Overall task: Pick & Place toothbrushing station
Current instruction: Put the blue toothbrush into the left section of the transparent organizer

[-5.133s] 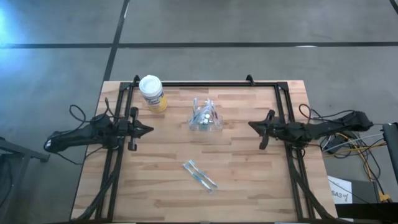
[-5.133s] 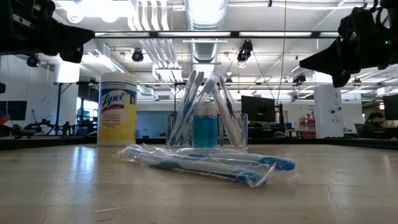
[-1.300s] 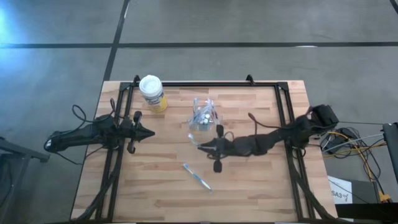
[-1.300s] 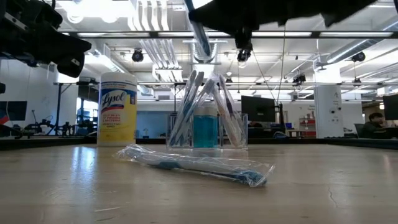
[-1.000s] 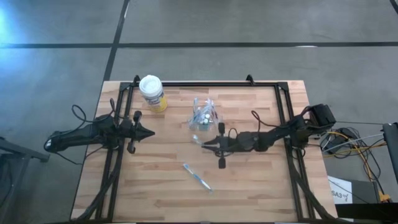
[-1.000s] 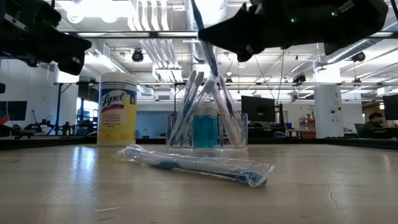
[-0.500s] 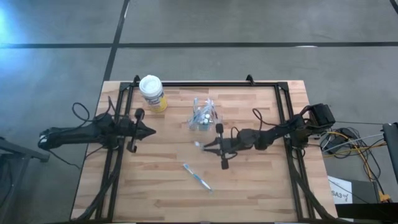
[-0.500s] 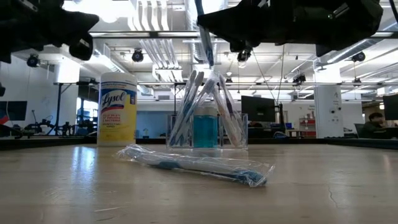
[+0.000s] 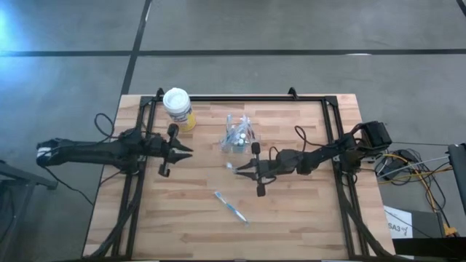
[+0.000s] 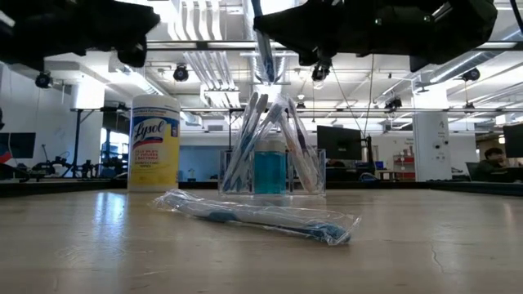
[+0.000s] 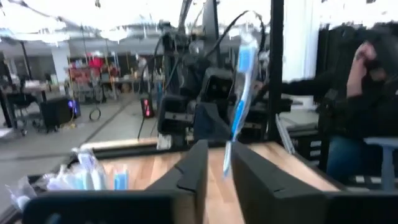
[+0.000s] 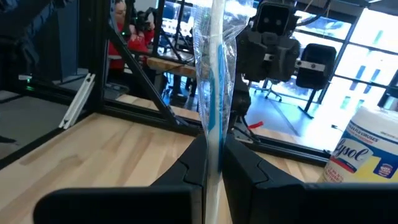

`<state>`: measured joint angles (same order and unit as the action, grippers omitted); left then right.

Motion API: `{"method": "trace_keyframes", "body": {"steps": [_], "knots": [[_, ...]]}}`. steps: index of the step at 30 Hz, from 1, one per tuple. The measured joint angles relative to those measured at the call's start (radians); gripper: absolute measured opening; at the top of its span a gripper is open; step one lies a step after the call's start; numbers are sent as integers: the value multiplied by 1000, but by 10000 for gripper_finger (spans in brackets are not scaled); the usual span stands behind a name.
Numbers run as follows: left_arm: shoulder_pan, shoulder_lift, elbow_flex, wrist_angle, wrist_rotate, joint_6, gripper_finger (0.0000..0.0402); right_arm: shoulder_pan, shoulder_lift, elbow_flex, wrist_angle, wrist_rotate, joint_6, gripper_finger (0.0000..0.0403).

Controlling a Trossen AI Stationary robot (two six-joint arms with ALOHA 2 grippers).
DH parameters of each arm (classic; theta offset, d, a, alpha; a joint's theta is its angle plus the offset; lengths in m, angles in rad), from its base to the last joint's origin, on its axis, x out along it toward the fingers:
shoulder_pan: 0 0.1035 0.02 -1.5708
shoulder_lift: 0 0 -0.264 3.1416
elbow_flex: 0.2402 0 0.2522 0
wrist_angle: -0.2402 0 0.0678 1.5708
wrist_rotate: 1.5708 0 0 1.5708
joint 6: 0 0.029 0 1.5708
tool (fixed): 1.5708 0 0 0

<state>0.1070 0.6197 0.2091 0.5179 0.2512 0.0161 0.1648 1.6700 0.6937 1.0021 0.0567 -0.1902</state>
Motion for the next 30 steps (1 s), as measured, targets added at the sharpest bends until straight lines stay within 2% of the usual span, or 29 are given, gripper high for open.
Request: {"method": "trace_keyframes", "body": {"steps": [6, 10, 13, 30], "knots": [[-21, 154, 66, 31, 7, 11, 161, 0, 1, 0, -2, 104, 10, 24], [-52, 248, 116, 120, 43, 24, 220, 0, 1, 0, -1, 110, 13, 24], [-65, 320, 157, 136, 44, 16, 248, 1, 1, 0, 2, 111, 23, 24], [-66, 663, 427, 166, 39, -17, 257, 1, 1, 0, 4, 156, 29, 24]]}}
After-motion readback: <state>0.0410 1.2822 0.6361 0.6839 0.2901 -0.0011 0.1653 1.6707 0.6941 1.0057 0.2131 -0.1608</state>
